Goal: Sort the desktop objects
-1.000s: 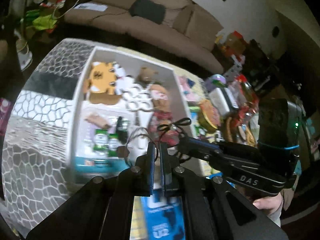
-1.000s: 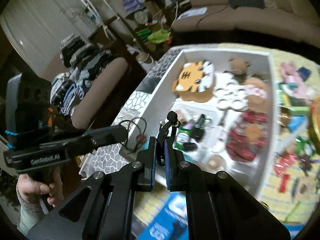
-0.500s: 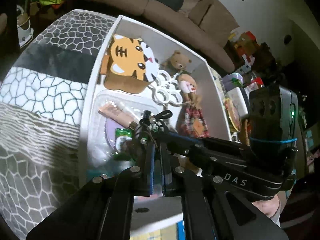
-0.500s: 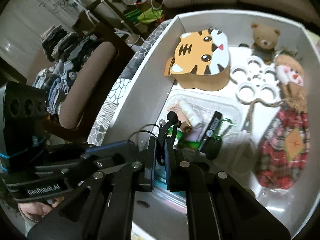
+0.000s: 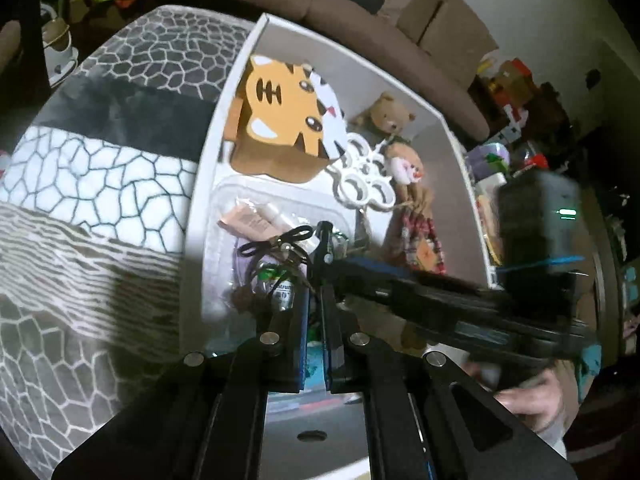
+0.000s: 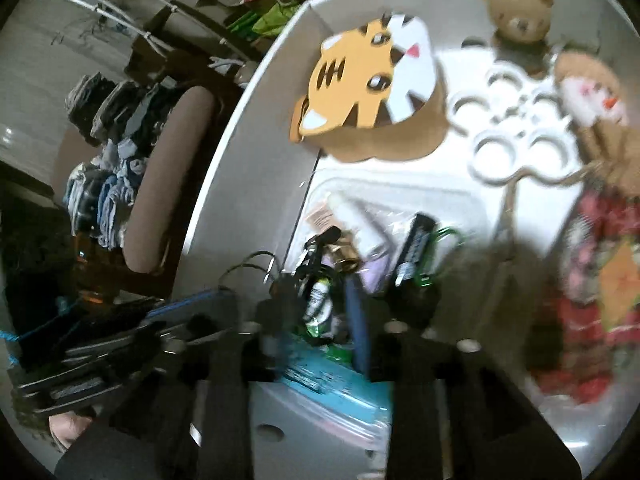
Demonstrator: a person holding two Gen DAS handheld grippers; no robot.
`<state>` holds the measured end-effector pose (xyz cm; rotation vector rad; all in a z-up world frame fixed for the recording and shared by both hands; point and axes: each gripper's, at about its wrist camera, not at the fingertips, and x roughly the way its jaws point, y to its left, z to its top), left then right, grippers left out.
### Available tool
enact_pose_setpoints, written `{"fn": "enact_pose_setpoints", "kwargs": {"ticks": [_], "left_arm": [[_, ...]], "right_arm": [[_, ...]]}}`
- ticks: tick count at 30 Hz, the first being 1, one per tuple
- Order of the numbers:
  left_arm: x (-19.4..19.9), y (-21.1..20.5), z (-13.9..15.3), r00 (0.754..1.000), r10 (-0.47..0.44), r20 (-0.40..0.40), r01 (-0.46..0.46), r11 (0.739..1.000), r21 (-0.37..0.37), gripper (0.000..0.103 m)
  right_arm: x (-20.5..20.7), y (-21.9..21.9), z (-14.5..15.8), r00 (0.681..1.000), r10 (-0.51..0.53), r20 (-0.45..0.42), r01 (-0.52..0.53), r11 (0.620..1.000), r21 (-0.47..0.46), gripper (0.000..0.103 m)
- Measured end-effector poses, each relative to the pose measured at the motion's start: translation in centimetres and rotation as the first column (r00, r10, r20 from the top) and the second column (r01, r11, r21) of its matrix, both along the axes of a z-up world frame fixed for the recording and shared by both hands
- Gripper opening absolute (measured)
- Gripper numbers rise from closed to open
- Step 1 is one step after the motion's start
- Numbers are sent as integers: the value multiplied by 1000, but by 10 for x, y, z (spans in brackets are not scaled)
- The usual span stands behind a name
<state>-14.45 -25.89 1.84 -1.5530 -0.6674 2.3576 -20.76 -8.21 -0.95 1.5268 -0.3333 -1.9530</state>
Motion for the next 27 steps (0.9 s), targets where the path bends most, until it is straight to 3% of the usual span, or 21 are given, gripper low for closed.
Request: {"fn": "enact_pose_setpoints", "kwargs": {"ticks": [2, 7, 8, 9, 11, 19, 24, 26, 27], "left_arm": [[-5, 3, -5, 1000, 1, 11, -1, 1000, 0, 3], [-3, 7, 2, 1000, 1, 10, -1, 1000, 17, 24], [-2, 7, 6, 1000, 5, 5, -5, 1000, 9, 35], [0, 8, 10, 1000, 11, 3, -11, 1000, -3, 55], [5, 9, 20, 1000, 16, -13, -16, 1000, -16, 74], [13, 23, 42, 999, -5, -43, 6, 1000, 7, 75], [-12, 46, 18, 996, -42, 77, 53, 986, -155, 75], [-20, 52, 6, 990, -53, 129, 76, 980, -182, 76], [-22, 55, 3, 988, -63, 144, 89, 980, -181, 83]], "right_arm": [[5, 6, 13, 999, 10, -46, -7, 999, 48, 37], [22, 31, 45, 991, 19, -129, -6, 995, 99, 37], [26, 36, 51, 990, 21, -140, -7, 995, 98, 37], [30, 42, 56, 988, 22, -152, -7, 995, 99, 37], [41, 53, 68, 983, 26, -181, -7, 994, 106, 37], [79, 119, 109, 970, -7, -243, 36, 993, 116, 37], [95, 143, 119, 967, -30, -252, 59, 992, 109, 37], [102, 147, 121, 967, -21, -255, 52, 992, 117, 37], [105, 149, 121, 965, -20, -260, 54, 990, 126, 37]]}}
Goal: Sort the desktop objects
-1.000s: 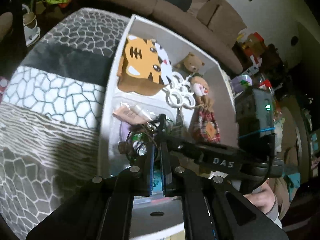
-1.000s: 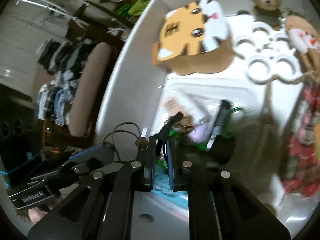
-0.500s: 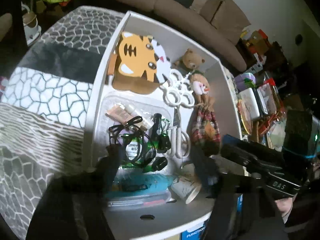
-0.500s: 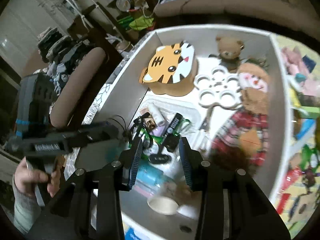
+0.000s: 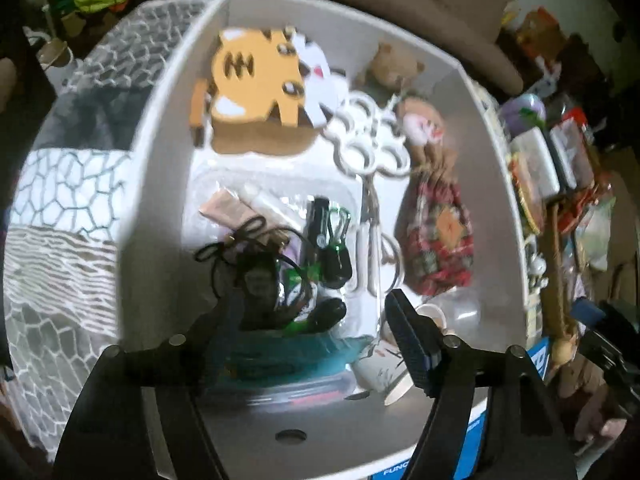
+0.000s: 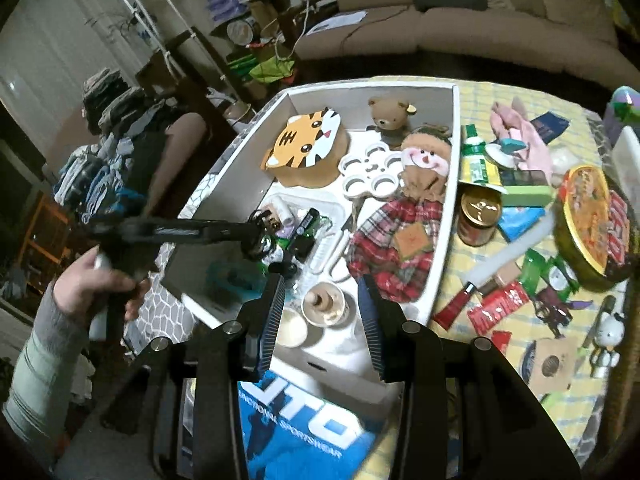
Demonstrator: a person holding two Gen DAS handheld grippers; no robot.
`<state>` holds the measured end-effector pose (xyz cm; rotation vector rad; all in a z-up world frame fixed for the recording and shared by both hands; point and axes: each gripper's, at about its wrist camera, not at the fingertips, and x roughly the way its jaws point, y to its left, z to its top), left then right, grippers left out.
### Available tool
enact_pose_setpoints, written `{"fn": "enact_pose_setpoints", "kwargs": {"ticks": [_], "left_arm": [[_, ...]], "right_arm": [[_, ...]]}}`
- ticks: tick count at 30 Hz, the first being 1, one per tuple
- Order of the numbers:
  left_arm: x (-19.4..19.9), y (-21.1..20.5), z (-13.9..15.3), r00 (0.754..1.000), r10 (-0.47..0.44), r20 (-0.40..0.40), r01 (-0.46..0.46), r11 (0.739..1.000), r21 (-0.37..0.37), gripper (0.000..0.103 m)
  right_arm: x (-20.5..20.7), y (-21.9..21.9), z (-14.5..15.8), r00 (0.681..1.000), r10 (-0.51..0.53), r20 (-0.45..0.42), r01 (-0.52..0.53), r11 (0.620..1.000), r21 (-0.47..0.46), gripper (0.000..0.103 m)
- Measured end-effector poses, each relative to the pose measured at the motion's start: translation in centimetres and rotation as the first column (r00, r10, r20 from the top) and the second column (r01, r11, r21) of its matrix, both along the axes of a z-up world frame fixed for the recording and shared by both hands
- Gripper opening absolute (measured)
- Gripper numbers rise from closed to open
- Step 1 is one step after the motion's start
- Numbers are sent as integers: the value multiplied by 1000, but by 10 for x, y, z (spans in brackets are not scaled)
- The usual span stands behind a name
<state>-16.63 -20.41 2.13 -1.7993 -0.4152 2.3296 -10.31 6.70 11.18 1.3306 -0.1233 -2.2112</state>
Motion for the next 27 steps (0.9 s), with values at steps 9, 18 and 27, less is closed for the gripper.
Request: {"fn": "enact_pose_setpoints", "kwargs": {"ticks": [9, 18, 27], "left_arm": [[47, 27, 62, 973, -16, -229, 35, 996, 80, 85], [70, 145, 84, 935, -213, -285, 259, 957, 132, 85], [76, 164, 61, 954, -192, -230, 239, 951, 196, 85]], "right_arm": [[7, 74, -3, 994, -102, -34, 104, 990, 92, 37], [2, 98, -87, 990, -36, 136, -1, 965, 263, 36], [-9, 75, -142, 936, 163, 311, -240, 943, 229, 31]]}}
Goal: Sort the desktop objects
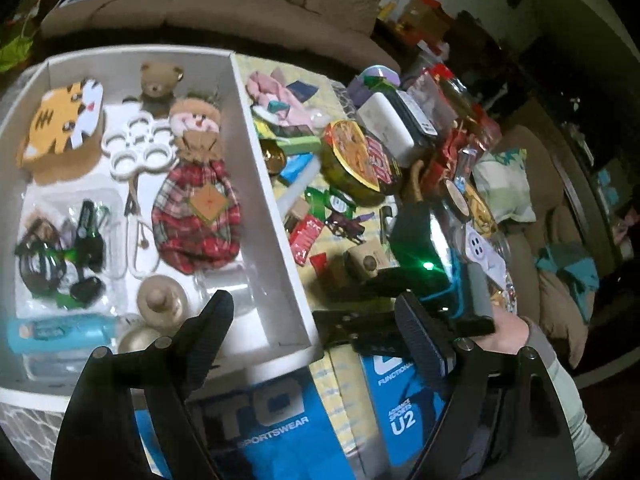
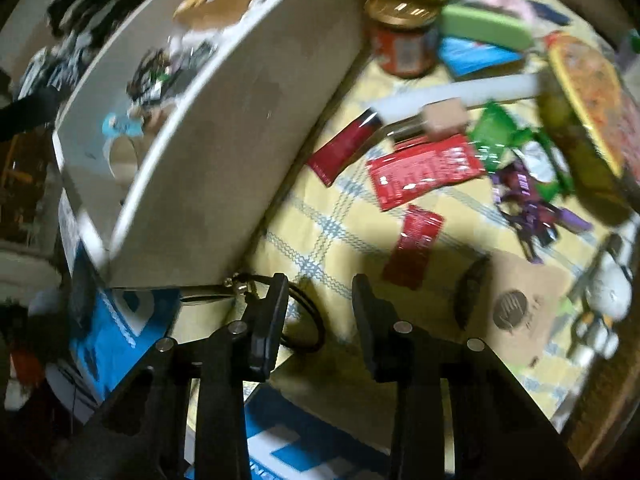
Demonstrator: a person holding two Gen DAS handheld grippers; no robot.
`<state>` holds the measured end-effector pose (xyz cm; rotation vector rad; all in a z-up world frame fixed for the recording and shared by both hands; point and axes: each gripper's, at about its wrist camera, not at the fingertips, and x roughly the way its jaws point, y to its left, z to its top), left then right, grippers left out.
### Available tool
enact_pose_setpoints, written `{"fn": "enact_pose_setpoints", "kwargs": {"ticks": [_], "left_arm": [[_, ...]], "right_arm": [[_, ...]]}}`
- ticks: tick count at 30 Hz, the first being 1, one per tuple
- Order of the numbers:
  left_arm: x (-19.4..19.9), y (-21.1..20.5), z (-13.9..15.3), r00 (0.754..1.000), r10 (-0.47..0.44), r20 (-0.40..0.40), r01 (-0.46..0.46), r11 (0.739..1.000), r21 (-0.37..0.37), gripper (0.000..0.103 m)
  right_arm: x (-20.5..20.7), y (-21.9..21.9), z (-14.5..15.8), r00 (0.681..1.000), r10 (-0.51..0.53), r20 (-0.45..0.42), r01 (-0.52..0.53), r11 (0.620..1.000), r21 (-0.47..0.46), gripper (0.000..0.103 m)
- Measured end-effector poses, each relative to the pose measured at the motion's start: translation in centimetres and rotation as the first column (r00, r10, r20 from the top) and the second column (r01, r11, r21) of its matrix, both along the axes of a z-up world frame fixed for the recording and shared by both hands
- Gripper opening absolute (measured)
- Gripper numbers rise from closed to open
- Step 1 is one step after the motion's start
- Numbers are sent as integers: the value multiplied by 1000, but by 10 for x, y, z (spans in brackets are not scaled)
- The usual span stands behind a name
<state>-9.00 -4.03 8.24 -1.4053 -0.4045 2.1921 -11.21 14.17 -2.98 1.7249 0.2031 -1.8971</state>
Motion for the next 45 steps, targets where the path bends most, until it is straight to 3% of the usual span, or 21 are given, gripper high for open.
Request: {"fn": "enact_pose_setpoints", "kwargs": {"ticks": [10, 12, 16, 18, 22, 27, 29, 31, 36, 37, 40, 45], "left_arm": [[-9, -5, -22, 999, 33, 44, -33, 999, 2, 85], [-10, -3, -23, 998, 30, 46, -30, 1000, 4, 85], [-10, 1, -23, 999, 21, 44, -22, 1000, 6, 85], [-10, 3, -22, 999, 24, 42, -24, 1000, 11, 85], [-4, 8, -19, 999, 19, 34, -20, 999, 33, 85], [7, 14, -12, 999, 28, 24, -31, 993, 111, 85], [12, 14, -11, 998, 50, 25, -54, 981, 186, 85], [17, 11, -9, 996, 89, 26, -93, 951, 293, 85], [32, 13, -5, 991, 136, 12, -124, 859, 496, 83], [34, 14, -4, 990, 140, 12, -126, 847, 516, 82], [40, 17, 4, 992, 129, -9, -102, 819, 564, 66], [49, 17, 16, 992, 122, -35, -80, 816, 573, 64]], "right_arm": [[6, -17, -15, 985, 166, 56, -168, 985, 47, 30], [8, -16, -13, 983, 179, 46, -181, 981, 67, 16], [18, -13, -5, 979, 203, 0, -202, 974, 102, 4], [20, -5, 5, 986, 160, -44, -155, 983, 93, 3], [17, 29, 40, 996, 12, -93, -17, 999, -50, 3], [18, 75, 87, 980, -148, -130, 119, 970, -211, 3], [12, 85, 113, 972, -191, -136, 146, 947, -286, 3], [11, 95, 146, 960, -231, -157, 163, 920, -357, 3], [38, 95, 196, 932, -311, -187, 185, 849, -495, 3], [41, 88, 197, 928, -321, -190, 186, 839, -511, 3], [54, 78, 207, 920, -335, -204, 183, 828, -530, 3], [75, 54, 220, 926, -304, -226, 145, 836, -529, 3]]}}
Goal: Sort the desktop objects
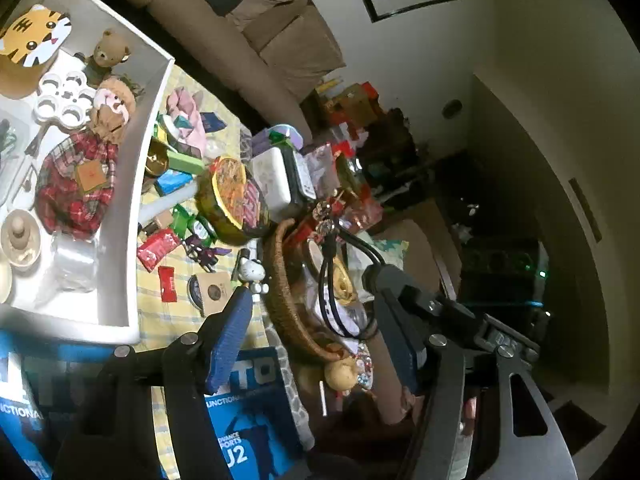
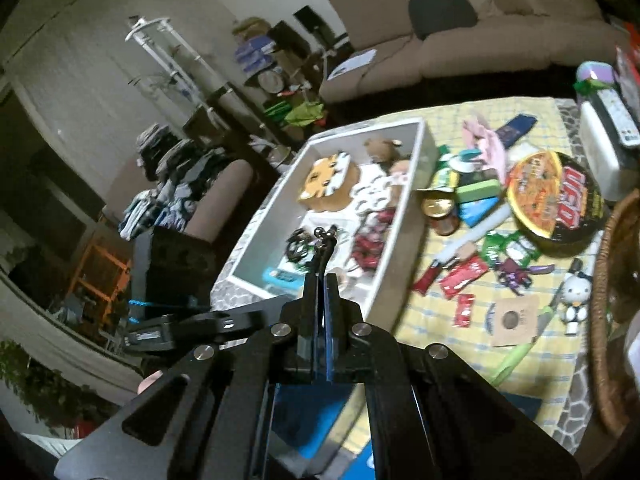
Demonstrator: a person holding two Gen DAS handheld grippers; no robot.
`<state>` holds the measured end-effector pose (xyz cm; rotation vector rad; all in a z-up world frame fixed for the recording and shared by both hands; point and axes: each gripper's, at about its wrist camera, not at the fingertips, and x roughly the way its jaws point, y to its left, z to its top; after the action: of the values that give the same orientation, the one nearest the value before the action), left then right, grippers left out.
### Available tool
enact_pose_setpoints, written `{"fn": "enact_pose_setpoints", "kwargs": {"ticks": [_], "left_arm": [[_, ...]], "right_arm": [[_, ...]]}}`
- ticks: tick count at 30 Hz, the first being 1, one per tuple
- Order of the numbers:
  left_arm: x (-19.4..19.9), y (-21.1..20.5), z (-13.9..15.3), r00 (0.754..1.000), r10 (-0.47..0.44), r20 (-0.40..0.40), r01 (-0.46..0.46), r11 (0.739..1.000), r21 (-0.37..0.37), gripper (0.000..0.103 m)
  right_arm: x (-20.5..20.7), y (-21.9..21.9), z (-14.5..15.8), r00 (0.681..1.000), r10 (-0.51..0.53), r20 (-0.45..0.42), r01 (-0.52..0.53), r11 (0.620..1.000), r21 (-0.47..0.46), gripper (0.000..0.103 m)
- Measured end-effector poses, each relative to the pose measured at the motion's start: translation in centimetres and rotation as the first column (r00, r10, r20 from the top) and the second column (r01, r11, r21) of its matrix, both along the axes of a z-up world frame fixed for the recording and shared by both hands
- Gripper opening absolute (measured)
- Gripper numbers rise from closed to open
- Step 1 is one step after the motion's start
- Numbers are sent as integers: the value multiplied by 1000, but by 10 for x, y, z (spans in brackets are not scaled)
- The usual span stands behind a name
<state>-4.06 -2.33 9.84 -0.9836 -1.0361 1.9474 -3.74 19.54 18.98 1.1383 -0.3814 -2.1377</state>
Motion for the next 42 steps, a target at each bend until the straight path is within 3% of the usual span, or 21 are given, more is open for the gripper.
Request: {"fn": "enact_pose_setpoints", "kwargs": {"ticks": [1, 2, 3, 4, 14, 20, 24, 29, 34, 42], "left_arm": [[2, -4, 1, 1000, -1, -7, 1, 1000, 8, 62], [3, -7, 2, 1000, -4, -13, 4, 1000, 14, 51], [5, -12, 4, 1000, 2, -14, -2, 1000, -3, 22], [5, -14, 5, 1000, 0, -15, 0, 1000, -16, 4], [3, -79, -8, 998, 67, -5, -67, 997, 35, 6], [-12, -146, -13, 988, 152, 26, -147, 980, -131, 6], [-26, -205, -19, 970, 242, 35, -220, 925, -309, 6], [-43, -243, -40, 955, 287, 78, -226, 873, -433, 6], [-57, -256, -64, 949, 295, 114, -208, 854, -477, 6], [-62, -257, -75, 942, 307, 133, -213, 857, -469, 7]], "right_arm": [[2, -6, 2, 1000, -4, -10, 5, 1000, 17, 3], [3, -8, 3, 1000, -5, -8, 5, 1000, 18, 3], [2, -11, 3, 1000, -2, 1, 2, 1000, 6, 3], [1, -13, 3, 1000, 5, 10, -5, 1000, -13, 3], [-16, -90, 0, 995, 94, 20, -95, 995, 36, 3], [-43, -165, -13, 988, 155, 27, -157, 985, 77, 3], [-66, -222, -39, 980, 194, 42, -197, 975, 100, 3], [-104, -282, -98, 970, 208, 128, -221, 970, 97, 3], [-129, -306, -146, 961, 189, 201, -210, 973, 91, 3], [-153, -310, -195, 949, 133, 287, -183, 971, 156, 5]]}}
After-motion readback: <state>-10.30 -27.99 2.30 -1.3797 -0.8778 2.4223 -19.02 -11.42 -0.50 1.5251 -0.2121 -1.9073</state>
